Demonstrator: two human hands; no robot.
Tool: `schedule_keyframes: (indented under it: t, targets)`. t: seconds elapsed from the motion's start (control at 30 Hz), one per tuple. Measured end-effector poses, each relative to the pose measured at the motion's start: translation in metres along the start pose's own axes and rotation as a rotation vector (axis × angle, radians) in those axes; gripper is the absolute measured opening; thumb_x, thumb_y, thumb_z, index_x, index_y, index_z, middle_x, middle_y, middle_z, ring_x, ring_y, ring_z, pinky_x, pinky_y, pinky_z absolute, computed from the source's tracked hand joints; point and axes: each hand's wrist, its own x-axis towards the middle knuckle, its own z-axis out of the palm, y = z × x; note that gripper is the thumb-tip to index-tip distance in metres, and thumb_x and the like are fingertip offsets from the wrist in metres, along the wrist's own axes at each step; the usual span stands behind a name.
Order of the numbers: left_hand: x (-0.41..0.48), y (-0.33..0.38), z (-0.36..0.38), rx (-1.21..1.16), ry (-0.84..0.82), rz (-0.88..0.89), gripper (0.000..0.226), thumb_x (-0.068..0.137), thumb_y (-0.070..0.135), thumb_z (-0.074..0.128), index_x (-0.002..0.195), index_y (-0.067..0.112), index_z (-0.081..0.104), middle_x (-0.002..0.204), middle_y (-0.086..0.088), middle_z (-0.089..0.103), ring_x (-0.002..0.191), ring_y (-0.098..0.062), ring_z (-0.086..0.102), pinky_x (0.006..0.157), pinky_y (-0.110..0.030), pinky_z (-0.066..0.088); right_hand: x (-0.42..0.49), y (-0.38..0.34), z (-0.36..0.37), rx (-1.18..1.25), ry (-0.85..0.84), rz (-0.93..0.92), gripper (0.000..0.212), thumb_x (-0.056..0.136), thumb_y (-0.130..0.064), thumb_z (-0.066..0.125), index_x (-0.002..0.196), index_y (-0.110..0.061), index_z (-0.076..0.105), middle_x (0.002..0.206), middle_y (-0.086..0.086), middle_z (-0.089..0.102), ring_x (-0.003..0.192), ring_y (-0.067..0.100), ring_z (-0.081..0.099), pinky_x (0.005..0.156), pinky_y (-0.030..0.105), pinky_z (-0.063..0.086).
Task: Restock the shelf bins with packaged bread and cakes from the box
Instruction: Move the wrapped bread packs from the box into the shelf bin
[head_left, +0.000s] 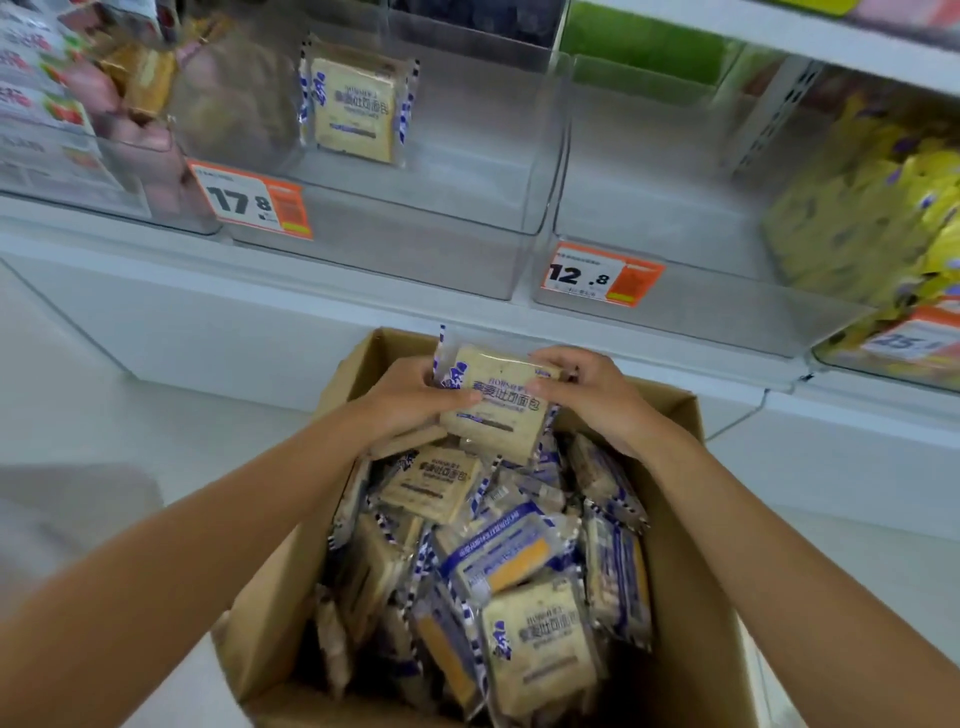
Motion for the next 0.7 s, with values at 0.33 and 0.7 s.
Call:
schedule_keyframes:
  t: [0.33,0.7]
  targets:
    - [-0.043,-0.042,-0.079,-0.281,0.228,-0.094,0.023,0.089,0.023,0.07,0.11,0.013,0.068,0.104,-0.006,0.074,0.088,-0.019,0.07,0.067,-0.025,0.053,-0.001,0.068,0.09,-0.477,-0.218,0.472,0.104,0.05,-0.089,0.062,0.129,-0.022,0.056,0.132,0.0,0.058,0.121,0.025,0.054,0.102,0.041,0.045]
    - [-0.045,-0.027,-0.077,-0.432,0.458,0.008,0.022,0.093,0.028,0.064,0.112,0.015,0.065,0.104,-0.006,0.07,0.085,-0.018,0.067,0.054,-0.02,0.054,-0.014,-0.029,0.034,0.305,0.158,0.108,0.024,0.085,0.008,0.064,0.098,-0.01,0.056,0.093,0.009,0.066,0.088,0.026,0.065,0.073,0.036,0.053]
